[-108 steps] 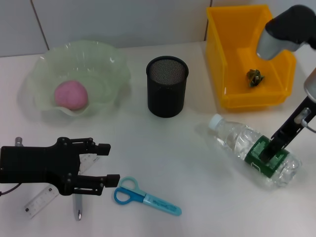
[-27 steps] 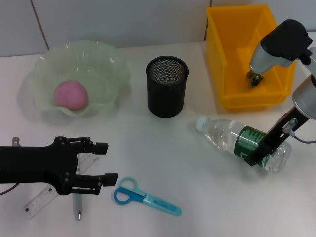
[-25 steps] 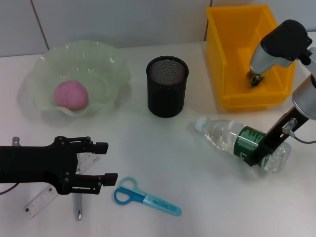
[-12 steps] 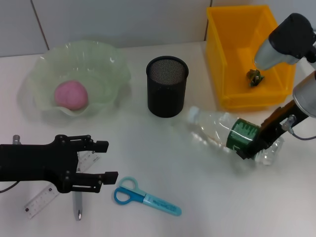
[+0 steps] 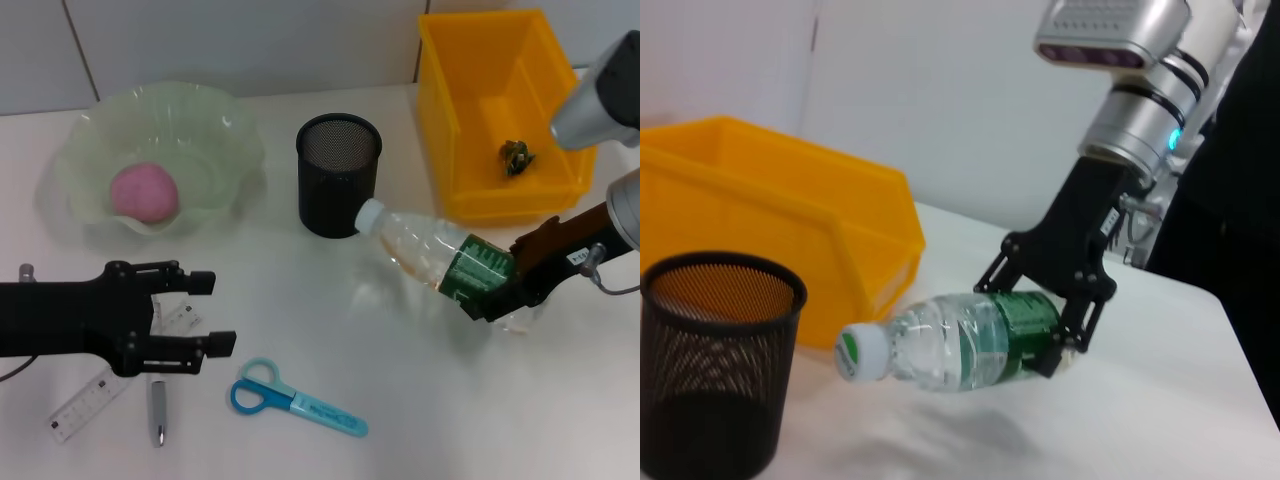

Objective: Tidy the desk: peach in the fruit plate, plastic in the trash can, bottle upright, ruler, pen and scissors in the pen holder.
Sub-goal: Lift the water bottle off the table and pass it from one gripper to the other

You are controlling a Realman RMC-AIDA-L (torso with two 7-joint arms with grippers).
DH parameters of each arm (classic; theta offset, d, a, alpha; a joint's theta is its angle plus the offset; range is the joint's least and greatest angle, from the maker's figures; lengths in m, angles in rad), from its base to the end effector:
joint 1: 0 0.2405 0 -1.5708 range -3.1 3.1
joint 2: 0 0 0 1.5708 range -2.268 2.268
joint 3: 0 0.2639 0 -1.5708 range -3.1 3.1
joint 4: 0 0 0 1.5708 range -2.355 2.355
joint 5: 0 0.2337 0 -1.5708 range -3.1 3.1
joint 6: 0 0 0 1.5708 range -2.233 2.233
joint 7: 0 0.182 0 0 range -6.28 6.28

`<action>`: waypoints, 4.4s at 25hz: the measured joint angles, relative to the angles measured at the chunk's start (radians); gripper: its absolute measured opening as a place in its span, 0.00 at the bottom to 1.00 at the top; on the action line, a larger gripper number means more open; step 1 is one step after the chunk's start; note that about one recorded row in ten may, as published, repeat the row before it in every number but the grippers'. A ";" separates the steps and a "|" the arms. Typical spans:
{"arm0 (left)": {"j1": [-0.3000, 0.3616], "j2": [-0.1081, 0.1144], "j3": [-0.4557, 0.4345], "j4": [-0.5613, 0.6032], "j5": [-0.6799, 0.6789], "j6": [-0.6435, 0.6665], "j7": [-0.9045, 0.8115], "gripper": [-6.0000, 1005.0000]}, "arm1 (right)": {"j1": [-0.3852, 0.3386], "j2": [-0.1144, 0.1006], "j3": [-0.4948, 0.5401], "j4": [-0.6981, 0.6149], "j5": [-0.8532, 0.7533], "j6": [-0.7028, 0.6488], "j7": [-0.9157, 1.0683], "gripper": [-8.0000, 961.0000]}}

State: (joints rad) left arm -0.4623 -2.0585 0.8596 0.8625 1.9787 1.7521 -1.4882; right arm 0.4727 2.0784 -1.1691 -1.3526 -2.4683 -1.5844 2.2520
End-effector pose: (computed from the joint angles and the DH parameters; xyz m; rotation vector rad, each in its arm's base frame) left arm -0.2478 0.3333 -0.0183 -2.9615 -0.5075 -0.6293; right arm 0.2382 0.3732 -0.0043 -2.6750 0.8872 -0.2800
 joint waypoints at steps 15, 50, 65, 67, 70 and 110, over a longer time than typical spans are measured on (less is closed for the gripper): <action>-0.001 0.000 -0.013 -0.004 -0.061 0.003 -0.023 0.81 | -0.125 0.003 0.077 0.012 0.337 0.085 -0.287 0.80; -0.073 -0.002 -0.063 -0.172 -0.371 -0.048 -0.057 0.81 | -0.123 0.002 0.076 0.217 0.783 0.088 -0.673 0.79; -0.096 -0.007 -0.053 -0.257 -0.472 -0.034 -0.066 0.81 | -0.118 0.002 0.067 0.252 0.834 0.079 -0.718 0.79; -0.098 -0.008 -0.053 -0.265 -0.477 -0.033 -0.061 0.81 | -0.116 0.002 0.066 0.253 0.836 0.079 -0.718 0.79; -0.101 -0.013 -0.053 -0.272 -0.486 -0.033 -0.049 0.81 | -0.113 0.003 0.064 0.258 0.853 0.079 -0.724 0.79; -0.120 -0.017 0.029 -0.415 -0.706 -0.022 0.089 0.81 | -0.013 0.005 0.060 0.506 0.955 0.067 -0.858 0.79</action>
State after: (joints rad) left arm -0.5823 -2.0752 0.8888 0.4472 1.2722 1.7303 -1.3989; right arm 0.4598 2.0836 -1.1088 -0.8470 -1.5135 -1.5171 1.3935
